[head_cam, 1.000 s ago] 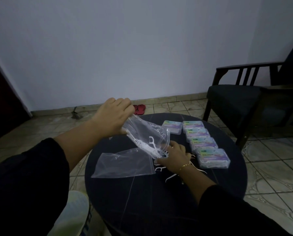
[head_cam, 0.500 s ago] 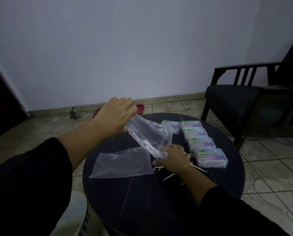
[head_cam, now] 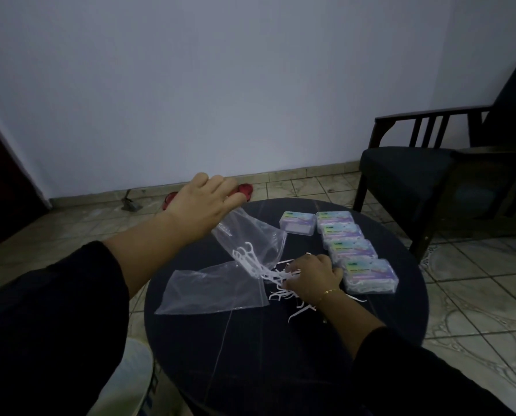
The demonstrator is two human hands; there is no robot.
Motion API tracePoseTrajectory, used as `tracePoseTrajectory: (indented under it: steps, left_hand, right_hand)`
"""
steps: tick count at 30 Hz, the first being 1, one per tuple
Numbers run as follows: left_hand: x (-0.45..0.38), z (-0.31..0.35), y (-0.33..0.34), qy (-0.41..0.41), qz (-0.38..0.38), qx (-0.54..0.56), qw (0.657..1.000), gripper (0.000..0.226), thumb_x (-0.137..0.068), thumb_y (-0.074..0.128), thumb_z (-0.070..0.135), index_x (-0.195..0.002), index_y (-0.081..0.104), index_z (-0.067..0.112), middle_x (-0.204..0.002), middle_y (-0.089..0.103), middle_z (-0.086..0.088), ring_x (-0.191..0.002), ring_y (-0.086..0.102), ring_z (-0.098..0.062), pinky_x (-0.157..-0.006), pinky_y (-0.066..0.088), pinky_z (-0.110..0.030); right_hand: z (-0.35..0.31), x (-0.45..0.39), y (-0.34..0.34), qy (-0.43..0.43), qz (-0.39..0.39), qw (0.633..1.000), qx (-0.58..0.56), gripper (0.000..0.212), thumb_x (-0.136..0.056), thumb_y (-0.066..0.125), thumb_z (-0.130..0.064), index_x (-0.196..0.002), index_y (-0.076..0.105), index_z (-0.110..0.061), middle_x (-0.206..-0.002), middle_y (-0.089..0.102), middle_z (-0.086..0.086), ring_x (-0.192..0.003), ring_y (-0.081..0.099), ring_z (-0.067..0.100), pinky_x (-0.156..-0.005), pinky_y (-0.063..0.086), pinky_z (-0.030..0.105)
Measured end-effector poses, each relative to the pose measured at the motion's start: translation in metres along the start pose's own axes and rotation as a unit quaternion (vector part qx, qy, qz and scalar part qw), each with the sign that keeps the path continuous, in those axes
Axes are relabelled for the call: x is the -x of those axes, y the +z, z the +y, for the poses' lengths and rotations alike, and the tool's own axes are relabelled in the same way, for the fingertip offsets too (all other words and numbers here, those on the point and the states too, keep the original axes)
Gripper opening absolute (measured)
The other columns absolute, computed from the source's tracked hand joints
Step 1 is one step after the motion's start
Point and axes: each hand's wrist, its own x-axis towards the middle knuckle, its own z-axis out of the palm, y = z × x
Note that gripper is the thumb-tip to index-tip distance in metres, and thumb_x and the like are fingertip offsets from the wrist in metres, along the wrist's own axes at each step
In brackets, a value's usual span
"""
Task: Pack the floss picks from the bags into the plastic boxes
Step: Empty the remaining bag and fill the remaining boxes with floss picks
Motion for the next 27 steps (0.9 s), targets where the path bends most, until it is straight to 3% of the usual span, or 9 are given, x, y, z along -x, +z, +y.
tracePoseTrajectory:
  steps: [3,6,10,13,16,18,22,25,27]
  left_hand:
    - [-0.002,0.001,0.001,-0.013,0.01,0.01,1.0,0.067,-0.082,0.061,0.026,-0.137,0.022,0.024,-0.136,0.033,-0.006,-0.115,0.041,-0.023,-0.092,0.032,-0.033]
    - [-0.003,0.0,0.004,-0.021,0.059,0.027,0.998,0.068,-0.07,0.073,0.035,-0.124,0.034,0.024,-0.122,0.046,-0.004,-0.101,0.048,-0.021,-0.082,0.036,-0.033]
    - [-0.005,-0.003,0.009,-0.018,0.14,0.063,0.988,0.076,-0.052,0.084,0.044,-0.109,0.04,0.019,-0.105,0.054,-0.007,-0.084,0.052,-0.023,-0.07,0.039,-0.033]
    - [-0.003,-0.005,0.011,-0.014,0.169,0.093,0.981,0.074,-0.055,0.082,0.051,-0.107,0.043,0.018,-0.104,0.054,-0.008,-0.085,0.052,-0.024,-0.069,0.04,-0.033]
    - [0.0,-0.008,0.015,-0.012,0.16,0.099,0.982,0.069,-0.06,0.08,0.053,-0.107,0.045,0.017,-0.106,0.053,-0.007,-0.086,0.051,-0.024,-0.07,0.038,-0.034]
    - [0.002,-0.009,0.017,-0.009,0.154,0.095,0.983,0.066,-0.06,0.08,0.05,-0.106,0.046,0.017,-0.103,0.053,-0.007,-0.084,0.051,-0.024,-0.069,0.038,-0.034]
    - [0.002,-0.01,0.018,-0.02,0.152,0.099,0.983,0.062,-0.061,0.08,0.049,-0.103,0.048,0.016,-0.102,0.054,-0.008,-0.082,0.052,-0.025,-0.069,0.037,-0.035]
    - [0.001,-0.009,0.02,-0.03,0.142,0.107,0.984,0.063,-0.062,0.078,0.051,-0.105,0.046,0.016,-0.104,0.054,-0.009,-0.084,0.052,-0.026,-0.07,0.037,-0.036]
    - [0.0,-0.008,0.02,-0.032,0.14,0.111,0.983,0.064,-0.062,0.078,0.052,-0.105,0.046,0.016,-0.104,0.054,-0.009,-0.085,0.053,-0.026,-0.071,0.038,-0.036]
  right_hand:
    - [0.004,0.002,0.004,-0.015,-0.025,1.0,0.001,0.072,-0.071,0.071,-0.048,-0.135,0.039,-0.04,-0.145,0.034,-0.007,-0.135,0.022,0.022,-0.105,0.021,0.046]
    - [0.001,0.002,0.007,-0.044,-0.041,0.998,0.003,0.084,-0.067,0.072,-0.057,-0.139,0.033,-0.037,-0.15,0.024,-0.007,-0.139,0.016,0.022,-0.108,0.017,0.049]
    - [-0.004,0.002,0.006,-0.063,-0.029,0.996,-0.055,0.074,-0.068,0.069,-0.06,-0.133,0.041,-0.04,-0.148,0.028,-0.008,-0.136,0.017,0.021,-0.106,0.017,0.047]
    - [-0.003,0.001,0.003,-0.042,-0.032,0.998,-0.047,0.057,-0.075,0.065,-0.059,-0.127,0.05,-0.041,-0.144,0.034,-0.009,-0.136,0.019,0.021,-0.106,0.017,0.048]
    - [-0.002,-0.001,0.002,-0.011,-0.01,0.998,-0.056,0.021,-0.084,0.059,-0.052,-0.095,0.066,-0.036,-0.123,0.05,-0.012,-0.13,0.027,0.02,-0.098,0.023,0.043]
    - [-0.001,0.0,0.002,-0.001,0.005,0.998,-0.057,0.021,-0.087,0.057,-0.048,-0.082,0.065,-0.029,-0.11,0.054,-0.01,-0.122,0.034,0.02,-0.088,0.023,0.038]
    - [0.001,-0.001,0.0,0.043,0.018,0.998,-0.038,0.025,-0.087,0.057,-0.04,-0.105,0.062,-0.023,-0.124,0.052,-0.001,-0.128,0.031,0.024,-0.101,0.023,0.043]
    - [0.001,0.0,-0.002,0.043,-0.018,0.998,-0.048,0.069,-0.079,0.065,-0.045,-0.139,0.037,-0.03,-0.146,0.034,0.0,-0.137,0.022,0.026,-0.108,0.017,0.048]
    - [0.0,0.002,-0.002,0.018,-0.018,0.998,-0.057,0.077,-0.075,0.068,-0.049,-0.142,0.032,-0.035,-0.151,0.026,-0.002,-0.139,0.017,0.024,-0.109,0.016,0.048]
